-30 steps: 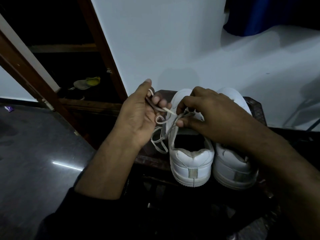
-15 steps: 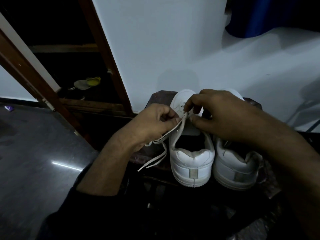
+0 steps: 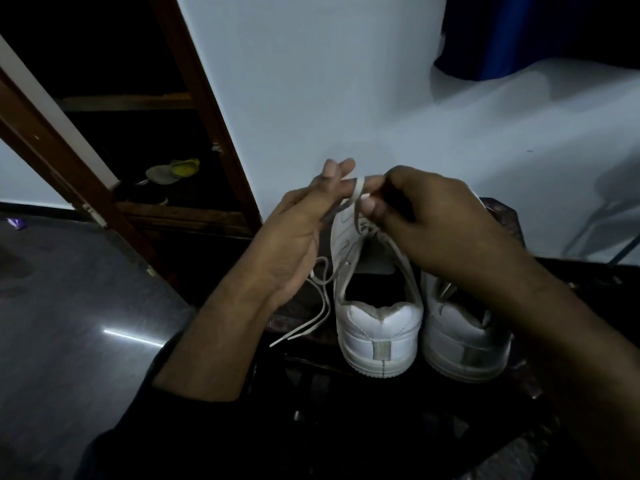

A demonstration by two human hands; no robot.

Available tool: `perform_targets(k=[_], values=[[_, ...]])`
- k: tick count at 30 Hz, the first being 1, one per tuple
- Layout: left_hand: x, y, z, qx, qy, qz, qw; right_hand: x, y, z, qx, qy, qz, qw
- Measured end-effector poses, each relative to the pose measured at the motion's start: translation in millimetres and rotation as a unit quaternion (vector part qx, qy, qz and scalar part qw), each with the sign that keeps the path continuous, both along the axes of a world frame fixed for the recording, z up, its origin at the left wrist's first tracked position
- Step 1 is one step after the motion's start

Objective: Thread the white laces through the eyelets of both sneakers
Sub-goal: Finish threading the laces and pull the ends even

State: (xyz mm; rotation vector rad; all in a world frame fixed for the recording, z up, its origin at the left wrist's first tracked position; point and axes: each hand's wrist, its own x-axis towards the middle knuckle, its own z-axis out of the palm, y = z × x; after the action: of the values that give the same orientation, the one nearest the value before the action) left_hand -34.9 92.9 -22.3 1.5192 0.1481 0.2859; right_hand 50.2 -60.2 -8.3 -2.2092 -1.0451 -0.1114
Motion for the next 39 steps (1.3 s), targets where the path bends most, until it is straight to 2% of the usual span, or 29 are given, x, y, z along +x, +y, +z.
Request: perform_targets(k=[2,4,6,10,12,14,15,16,17,18,19,20,22,23,25,27,29,31,33,35,36,39], values=[[1.1,-8.2,-0.7,0.0,-0.017,-0.027,0.999,-3.4,2.3,3.2,0.061,0.06,-0.013,0.996],[1.6,-12.3,-3.3,0.111,-0.01,-0.021,0.994,-7.4,3.6,5.1,0.096,0.118,0.004,0.988],[1.0,-14.4,-5.4,0.239,0.011,0.0,0.971,-10.9,4.7,4.5,0.109,0.156,0.021,0.981],[-1.5,-21.0,-6.8,0.39,0.035,0.04,0.919,-8.6,7.2,-1.9,0.102,0.187,0.034,0.976],[-0.3,-17.7,-8.5,0.424,0.016,0.07,0.903,-7.2,7.8,-4.2,0.101,0.171,0.039,0.979],[3.1,-12.1,-10.1,0.397,-0.001,0.109,0.912,-7.9,7.7,-3.2,0.1,0.138,0.041,0.985],[4.0,-12.5,-8.5,0.339,-0.008,0.122,0.933,-8.5,7.7,-2.1,0.108,0.141,0.043,0.983],[5.0,-15.7,-4.5,0.239,-0.018,0.132,0.962,-9.0,7.2,-0.4,0.13,0.162,0.051,0.977],[5.7,-18.4,-0.7,0.1,-0.032,0.141,0.984,-8.8,6.8,1.1,0.164,0.194,0.061,0.965],[7.2,-18.6,2.4,-0.054,-0.043,0.146,0.987,-7.9,6.3,2.7,0.2,0.225,0.069,0.951],[8.4,-15.2,5.6,-0.187,-0.057,0.15,0.969,-6.0,5.7,3.5,0.236,0.253,0.074,0.935],[8.4,-10.2,7.9,-0.27,-0.077,0.146,0.949,-3.6,4.6,4.6,0.267,0.275,0.077,0.921],[7.7,0.9,8.6,-0.35,-0.126,0.142,0.917,2.3,1.8,5.0,0.303,0.304,0.075,0.9],[6.6,5.8,9.6,-0.368,-0.145,0.141,0.908,4.4,0.4,4.6,0.306,0.31,0.071,0.898],[5.1,11.4,10.5,-0.332,-0.132,0.162,0.92,6.2,-1.5,2.8,0.295,0.305,0.067,0.903],[4.8,9.0,8.5,-0.201,-0.087,0.153,0.964,2.7,-0.2,0.9,0.272,0.293,0.074,0.914],[4.6,2.2,4.0,-0.005,-0.064,0.12,0.991,-2.2,2.5,-0.3,0.244,0.267,0.088,0.928],[3.6,-4.5,-1.0,0.127,-0.046,0.085,0.987,-3.1,4.5,-1.1,0.208,0.217,0.09,0.95],[2.7,-5.8,-4.4,0.175,-0.034,0.066,0.982,1.0,3.7,-2.6,0.182,0.186,0.075,0.963],[2.4,-3.5,-3.3,0.168,-0.036,0.066,0.983,6.9,-1.1,-2.2,0.155,0.168,0.05,0.972],[3.8,-1.0,-2.4,0.13,-0.043,0.088,0.987,10.5,-4.8,-1.8,0.136,0.162,0.042,0.977],[6.3,7.0,3.9,-0.089,-0.091,0.102,0.987,20.8,-15.1,-0.8,0.089,0.146,0.035,0.985]])
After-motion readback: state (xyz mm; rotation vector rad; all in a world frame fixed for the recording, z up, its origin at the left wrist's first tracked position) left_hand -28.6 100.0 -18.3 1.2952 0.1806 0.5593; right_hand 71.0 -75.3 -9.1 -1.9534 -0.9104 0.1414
